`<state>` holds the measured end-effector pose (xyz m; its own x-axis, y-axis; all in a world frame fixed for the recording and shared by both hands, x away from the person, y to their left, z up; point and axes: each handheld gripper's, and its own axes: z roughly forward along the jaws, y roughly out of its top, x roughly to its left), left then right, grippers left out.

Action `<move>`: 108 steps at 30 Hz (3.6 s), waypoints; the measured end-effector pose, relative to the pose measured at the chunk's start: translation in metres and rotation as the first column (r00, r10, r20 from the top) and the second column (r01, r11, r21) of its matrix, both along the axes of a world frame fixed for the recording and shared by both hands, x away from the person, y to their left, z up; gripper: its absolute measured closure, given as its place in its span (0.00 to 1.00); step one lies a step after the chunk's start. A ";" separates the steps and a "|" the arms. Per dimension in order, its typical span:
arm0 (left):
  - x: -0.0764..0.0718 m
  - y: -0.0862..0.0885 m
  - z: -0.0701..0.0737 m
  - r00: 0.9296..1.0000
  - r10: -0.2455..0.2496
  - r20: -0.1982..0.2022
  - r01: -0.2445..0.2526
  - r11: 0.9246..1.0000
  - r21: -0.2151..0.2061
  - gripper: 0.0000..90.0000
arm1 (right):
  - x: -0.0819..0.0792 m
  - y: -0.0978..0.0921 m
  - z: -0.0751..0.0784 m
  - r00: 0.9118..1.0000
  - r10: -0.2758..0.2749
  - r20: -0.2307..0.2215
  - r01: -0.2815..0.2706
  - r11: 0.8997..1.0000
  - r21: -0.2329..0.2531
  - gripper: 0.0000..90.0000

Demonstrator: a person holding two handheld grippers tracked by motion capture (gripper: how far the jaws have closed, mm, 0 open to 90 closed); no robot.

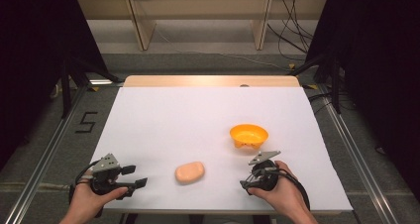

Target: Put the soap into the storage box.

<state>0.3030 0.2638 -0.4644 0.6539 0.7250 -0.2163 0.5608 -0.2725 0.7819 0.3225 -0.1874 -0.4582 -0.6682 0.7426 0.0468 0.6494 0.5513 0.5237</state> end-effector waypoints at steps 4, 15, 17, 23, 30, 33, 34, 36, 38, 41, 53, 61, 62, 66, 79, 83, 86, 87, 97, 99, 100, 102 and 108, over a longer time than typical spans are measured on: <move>0.000 0.000 0.002 1.000 -0.013 0.015 0.013 1.000 0.020 0.33 | 0.001 0.002 -0.001 0.999 0.044 0.005 -0.044 0.999 -0.007 0.40; 0.000 0.001 0.002 1.000 -0.026 -0.001 0.026 0.999 0.021 0.33 | 0.015 0.019 0.032 0.919 0.379 -0.107 -0.393 0.897 -0.203 0.49; 0.001 0.000 0.000 1.000 -0.016 0.012 0.016 1.000 0.014 0.33 | 0.022 0.022 0.033 0.894 0.430 -0.127 -0.448 0.869 -0.211 0.46; 0.000 0.000 0.000 1.000 -0.018 0.009 0.018 1.000 0.012 0.33 | 0.031 0.029 0.036 0.891 0.427 -0.154 -0.453 0.863 -0.226 0.44; 0.000 0.000 0.000 1.000 -0.022 0.002 0.022 1.000 0.016 0.33 | 0.037 0.044 0.037 0.875 0.455 -0.166 -0.483 0.847 -0.224 0.40; 0.000 0.000 0.001 1.000 -0.023 0.002 0.023 1.000 0.016 0.33 | 0.039 0.050 0.036 0.870 0.461 -0.174 -0.491 0.842 -0.225 0.39; 0.000 0.000 0.001 1.000 -0.023 0.003 0.023 1.000 0.015 0.33 | 0.039 0.052 0.035 0.874 0.452 -0.178 -0.484 0.845 -0.228 0.39; 0.000 0.000 0.000 1.000 -0.022 0.001 0.022 1.000 0.014 0.33 | 0.041 0.054 0.034 0.863 0.474 -0.177 -0.504 0.834 -0.224 0.39; 0.000 0.000 0.000 1.000 -0.021 0.000 0.021 1.000 0.009 0.33 | 0.042 0.057 0.034 0.864 0.472 -0.177 -0.502 0.835 -0.226 0.39; 0.000 0.000 0.000 1.000 -0.022 0.001 0.022 1.000 0.009 0.33 | 0.042 0.062 0.034 0.873 0.450 -0.188 -0.485 0.841 -0.240 0.39; 0.000 0.001 0.001 1.000 -0.029 -0.006 0.029 0.999 0.017 0.33 | 0.049 0.086 0.035 0.834 0.526 -0.165 -0.551 0.796 -0.249 0.37; 0.000 0.001 0.001 1.000 -0.029 -0.005 0.029 0.999 0.016 0.33 | 0.051 0.099 0.035 0.829 0.533 -0.170 -0.559 0.792 -0.247 0.36; 0.000 0.000 0.001 1.000 -0.025 0.000 0.025 1.000 0.012 0.33 | 0.051 0.099 0.035 0.829 0.533 -0.170 -0.559 0.792 -0.247 0.36; 0.000 0.000 0.000 1.000 -0.025 0.000 0.025 1.000 0.012 0.33 | 0.052 0.103 0.034 0.820 0.547 -0.168 -0.572 0.782 -0.247 0.36; -0.003 0.003 0.001 1.000 -0.016 -0.001 0.016 1.000 0.017 0.33 | 0.053 0.116 0.032 0.810 0.561 -0.170 -0.586 0.772 -0.246 0.36; -0.004 0.004 0.001 1.000 -0.009 -0.002 0.009 1.000 0.017 0.33 | 0.056 0.122 0.031 0.793 0.587 -0.165 -0.609 0.756 -0.241 0.36; -0.005 0.005 0.002 1.000 -0.014 -0.009 0.014 1.000 0.020 0.33 | 0.056 0.125 0.031 0.792 0.587 -0.168 -0.611 0.754 -0.241 0.36; -0.005 0.005 0.002 1.000 -0.011 -0.006 0.011 1.000 0.019 0.33 | 0.057 0.125 0.031 0.784 0.599 -0.164 -0.621 0.745 -0.244 0.35; -0.007 0.006 0.001 1.000 0.004 0.004 -0.004 1.000 0.006 0.33 | 0.058 0.137 0.031 0.775 0.609 -0.169 -0.631 0.735 -0.247 0.34; -0.007 0.006 0.001 1.000 0.006 0.004 -0.006 1.000 0.005 0.33 | 0.059 0.140 0.031 0.766 0.619 -0.174 -0.643 0.728 -0.239 0.33; -0.008 0.006 0.001 1.000 0.009 0.003 -0.009 1.000 0.003 0.33 | 0.058 0.141 0.030 0.775 0.607 -0.173 -0.632 0.741 -0.228 0.33; -0.008 0.006 0.001 1.000 0.011 0.003 -0.011 1.000 0.003 0.33 | 0.060 0.143 0.027 0.763 0.625 -0.165 -0.646 0.728 -0.229 0.33; -0.008 0.008 0.001 1.000 0.007 0.004 -0.007 1.000 0.011 0.33 | 0.070 0.153 0.022 0.715 0.687 -0.134 -0.695 0.676 -0.245 0.31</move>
